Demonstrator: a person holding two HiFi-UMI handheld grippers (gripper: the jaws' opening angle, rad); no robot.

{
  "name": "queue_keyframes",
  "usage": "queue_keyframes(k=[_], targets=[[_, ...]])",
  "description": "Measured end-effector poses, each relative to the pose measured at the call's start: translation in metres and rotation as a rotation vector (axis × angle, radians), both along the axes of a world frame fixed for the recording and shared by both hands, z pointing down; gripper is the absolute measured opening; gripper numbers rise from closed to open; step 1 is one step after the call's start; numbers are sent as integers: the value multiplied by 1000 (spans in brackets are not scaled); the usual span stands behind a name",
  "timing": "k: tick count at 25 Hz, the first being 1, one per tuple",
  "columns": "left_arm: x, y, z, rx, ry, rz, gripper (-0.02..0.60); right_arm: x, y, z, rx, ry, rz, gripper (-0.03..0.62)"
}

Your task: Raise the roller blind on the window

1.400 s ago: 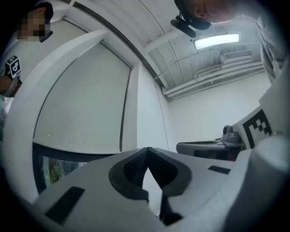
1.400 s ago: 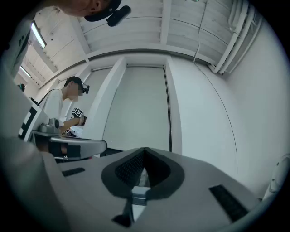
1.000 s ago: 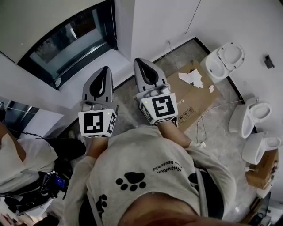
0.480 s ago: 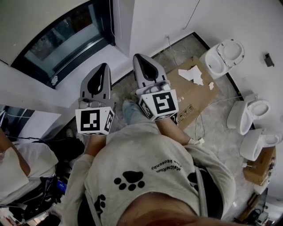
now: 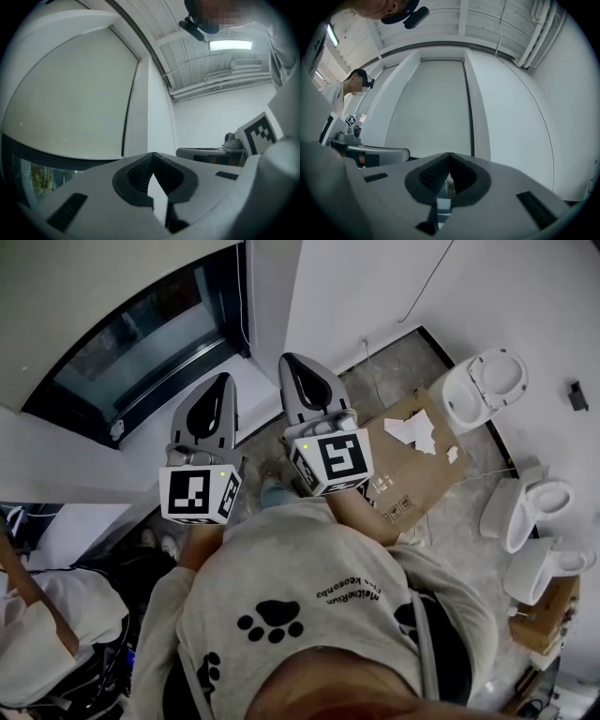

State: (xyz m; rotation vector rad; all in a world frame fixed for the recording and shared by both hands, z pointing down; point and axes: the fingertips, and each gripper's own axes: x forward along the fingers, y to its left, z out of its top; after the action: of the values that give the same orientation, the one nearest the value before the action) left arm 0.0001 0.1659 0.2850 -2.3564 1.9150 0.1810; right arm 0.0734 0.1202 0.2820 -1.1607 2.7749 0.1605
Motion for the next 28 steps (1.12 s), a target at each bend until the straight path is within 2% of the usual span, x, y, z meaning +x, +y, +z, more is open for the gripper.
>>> queue_keyframes(k=[15, 23, 28], targets=[[-30, -137, -3, -3, -7, -50, 8, -46, -153, 7, -36, -6, -81, 9], [-36, -186, -1, -25, 17, -35, 8, -60, -192, 11, -61, 11, -106, 9], [-43, -207, 2, -40, 20, -18, 8, -65, -210, 15, -74, 15, -83, 9]])
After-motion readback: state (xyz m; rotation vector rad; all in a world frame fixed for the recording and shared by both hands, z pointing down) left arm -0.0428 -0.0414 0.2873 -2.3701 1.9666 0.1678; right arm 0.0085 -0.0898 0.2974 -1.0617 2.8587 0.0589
